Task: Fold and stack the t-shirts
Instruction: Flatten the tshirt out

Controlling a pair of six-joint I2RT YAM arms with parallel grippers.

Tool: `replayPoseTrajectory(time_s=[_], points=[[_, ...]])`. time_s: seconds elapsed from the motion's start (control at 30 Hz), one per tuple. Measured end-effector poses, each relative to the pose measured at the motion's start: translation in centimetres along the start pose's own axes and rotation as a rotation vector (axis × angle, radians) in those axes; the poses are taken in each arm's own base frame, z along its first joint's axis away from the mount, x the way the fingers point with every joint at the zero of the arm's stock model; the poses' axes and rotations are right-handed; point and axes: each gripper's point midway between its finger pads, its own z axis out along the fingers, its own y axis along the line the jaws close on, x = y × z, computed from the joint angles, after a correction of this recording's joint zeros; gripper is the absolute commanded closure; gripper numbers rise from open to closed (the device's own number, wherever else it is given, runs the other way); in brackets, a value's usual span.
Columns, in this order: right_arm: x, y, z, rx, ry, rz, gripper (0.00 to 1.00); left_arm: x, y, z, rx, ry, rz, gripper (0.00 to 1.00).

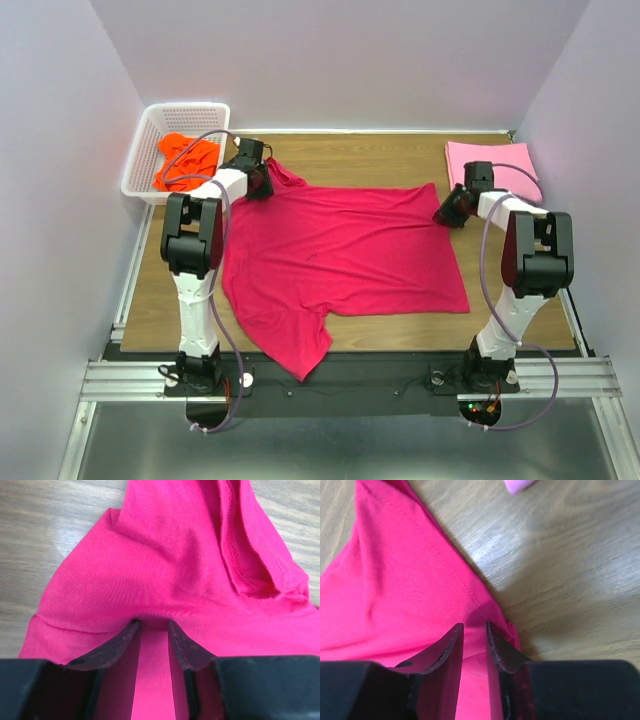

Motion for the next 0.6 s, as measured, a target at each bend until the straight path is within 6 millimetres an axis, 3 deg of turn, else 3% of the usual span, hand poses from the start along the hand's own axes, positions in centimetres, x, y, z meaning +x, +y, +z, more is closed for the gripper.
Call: replayPoseTrajectory(time_s=[0.07,0.2,0.37,0.47,0.6], points=[[-0.3,0.2,-0.2,-0.001,-0.001,-0.028,0.68,0.1,-0.2,-0.3,0.011,0.006,-0.003,0.51],[-2.0,2.5,-1.2,-0.035,-0.038,-0.113,0.68,-0.3,-0.9,-1.9,0.029,-0.002,0.004,0.42],[-4.5,9.6,-3.4,-0.154,-0.138,-0.274,0.69,-1.8,-2.3,-6.7,0.071,-0.069,0.019,0.42],[-4.0,14.1,-3.8,-0.231,-0.162,-0.371,0.69,-2.3,-2.9,-9.1,0.094,-0.109,0.025,0.43],[-1.2,16.4,-2.5,-0.275,-0.109,-0.439,0.68,-2.5,-3.7,-9.4,0.112,-0.123,0.033,0.43]])
